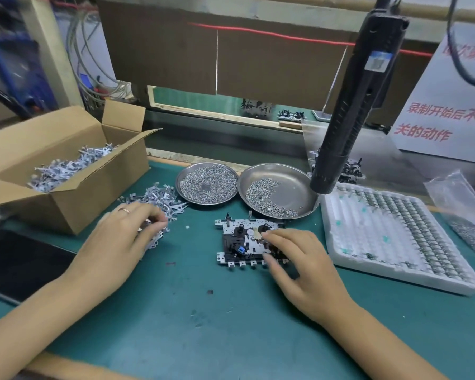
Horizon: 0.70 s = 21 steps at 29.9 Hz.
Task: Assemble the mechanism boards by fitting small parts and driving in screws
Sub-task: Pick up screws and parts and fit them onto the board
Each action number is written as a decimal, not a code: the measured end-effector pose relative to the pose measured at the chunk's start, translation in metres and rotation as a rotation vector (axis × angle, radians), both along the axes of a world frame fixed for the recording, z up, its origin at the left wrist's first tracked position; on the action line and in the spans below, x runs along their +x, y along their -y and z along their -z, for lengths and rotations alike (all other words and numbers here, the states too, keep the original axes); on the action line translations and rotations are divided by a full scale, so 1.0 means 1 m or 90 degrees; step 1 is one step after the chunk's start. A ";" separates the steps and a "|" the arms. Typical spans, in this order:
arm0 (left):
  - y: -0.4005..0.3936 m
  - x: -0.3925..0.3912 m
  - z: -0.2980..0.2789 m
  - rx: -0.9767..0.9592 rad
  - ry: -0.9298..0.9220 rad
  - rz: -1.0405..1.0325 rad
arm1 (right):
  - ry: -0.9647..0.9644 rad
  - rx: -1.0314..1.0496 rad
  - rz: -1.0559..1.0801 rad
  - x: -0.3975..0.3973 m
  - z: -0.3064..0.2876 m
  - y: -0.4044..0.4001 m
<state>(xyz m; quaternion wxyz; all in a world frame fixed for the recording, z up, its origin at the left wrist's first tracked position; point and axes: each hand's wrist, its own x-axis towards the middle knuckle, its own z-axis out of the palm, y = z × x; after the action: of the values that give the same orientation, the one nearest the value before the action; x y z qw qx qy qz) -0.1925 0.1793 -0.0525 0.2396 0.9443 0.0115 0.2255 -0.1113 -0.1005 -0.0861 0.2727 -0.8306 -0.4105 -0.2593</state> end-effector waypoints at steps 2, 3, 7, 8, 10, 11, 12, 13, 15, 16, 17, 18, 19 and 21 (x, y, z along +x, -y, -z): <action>0.019 0.002 -0.009 -0.155 0.048 0.032 | 0.003 0.086 -0.019 -0.002 -0.004 -0.003; 0.031 0.006 -0.013 -0.224 0.054 0.064 | -0.033 0.132 -0.046 -0.003 -0.008 -0.005; 0.084 0.033 -0.017 -0.498 -0.013 0.242 | -0.445 0.367 -0.189 0.000 -0.030 -0.016; 0.093 0.040 -0.017 -0.556 -0.028 0.281 | -0.512 0.394 -0.214 0.001 -0.034 -0.016; 0.104 0.050 -0.015 -0.613 -0.054 0.332 | -0.581 0.412 -0.240 0.005 -0.036 -0.012; 0.106 0.054 -0.013 -0.624 -0.065 0.349 | -0.599 0.415 -0.243 0.006 -0.036 -0.010; 0.106 0.057 -0.011 -0.633 -0.076 0.362 | -0.610 0.415 -0.244 0.007 -0.036 -0.007; 0.107 0.059 -0.008 -0.637 -0.085 0.372 | -0.623 0.416 -0.251 0.008 -0.035 -0.006; 0.107 0.061 -0.002 -0.636 -0.088 0.374 | -0.662 0.422 -0.276 0.010 -0.033 -0.005; 0.107 0.060 0.000 -0.632 -0.085 0.368 | -0.680 0.425 -0.283 0.010 -0.032 -0.006; 0.107 0.060 0.002 -0.623 -0.078 0.359 | -0.689 0.424 -0.281 0.011 -0.032 -0.007; 0.106 0.060 0.002 -0.605 -0.066 0.346 | -0.681 0.418 -0.273 0.012 -0.031 -0.007; 0.105 0.060 0.002 -0.571 -0.045 0.327 | -0.657 0.408 -0.264 0.012 -0.031 -0.008; 0.100 0.060 0.000 -0.446 0.017 0.287 | -0.577 0.372 -0.228 0.011 -0.031 -0.009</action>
<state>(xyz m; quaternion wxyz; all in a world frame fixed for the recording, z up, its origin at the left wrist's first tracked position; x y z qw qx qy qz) -0.1321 0.0790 -0.0527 0.5900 0.7815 -0.1225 0.1620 -0.1001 -0.0917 -0.0556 0.6795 -0.6667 -0.2981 0.0703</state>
